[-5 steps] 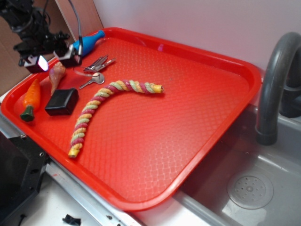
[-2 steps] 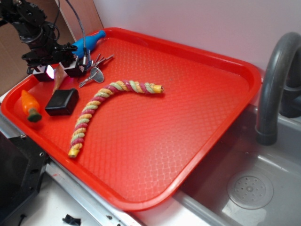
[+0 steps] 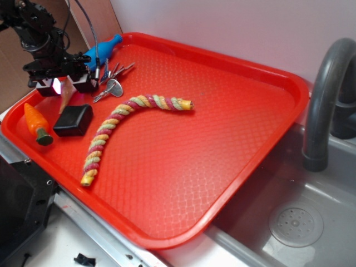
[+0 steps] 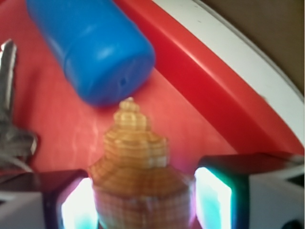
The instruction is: Grab the shell.
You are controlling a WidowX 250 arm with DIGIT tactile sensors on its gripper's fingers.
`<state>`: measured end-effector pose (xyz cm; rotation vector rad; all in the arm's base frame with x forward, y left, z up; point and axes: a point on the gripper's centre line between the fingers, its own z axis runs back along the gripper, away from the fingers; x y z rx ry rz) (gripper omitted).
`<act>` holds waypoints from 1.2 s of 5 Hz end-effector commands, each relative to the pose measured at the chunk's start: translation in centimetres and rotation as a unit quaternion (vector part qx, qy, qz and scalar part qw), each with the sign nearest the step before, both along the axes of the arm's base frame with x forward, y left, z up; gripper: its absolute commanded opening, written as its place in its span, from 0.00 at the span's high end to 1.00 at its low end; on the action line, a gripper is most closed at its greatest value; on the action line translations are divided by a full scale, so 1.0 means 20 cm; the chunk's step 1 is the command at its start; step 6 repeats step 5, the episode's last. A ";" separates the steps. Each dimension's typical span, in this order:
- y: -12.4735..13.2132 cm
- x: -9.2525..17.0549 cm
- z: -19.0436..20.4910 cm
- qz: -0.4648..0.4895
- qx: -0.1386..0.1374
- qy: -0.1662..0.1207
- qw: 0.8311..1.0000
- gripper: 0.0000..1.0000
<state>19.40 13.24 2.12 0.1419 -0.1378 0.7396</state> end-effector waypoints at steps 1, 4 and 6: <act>-0.31 0.09 0.56 -0.102 -0.040 0.000 0.994 1.00; -0.73 0.02 1.04 -0.309 -0.163 -0.044 0.936 1.00; -0.72 0.01 1.03 -0.307 -0.151 -0.036 0.939 1.00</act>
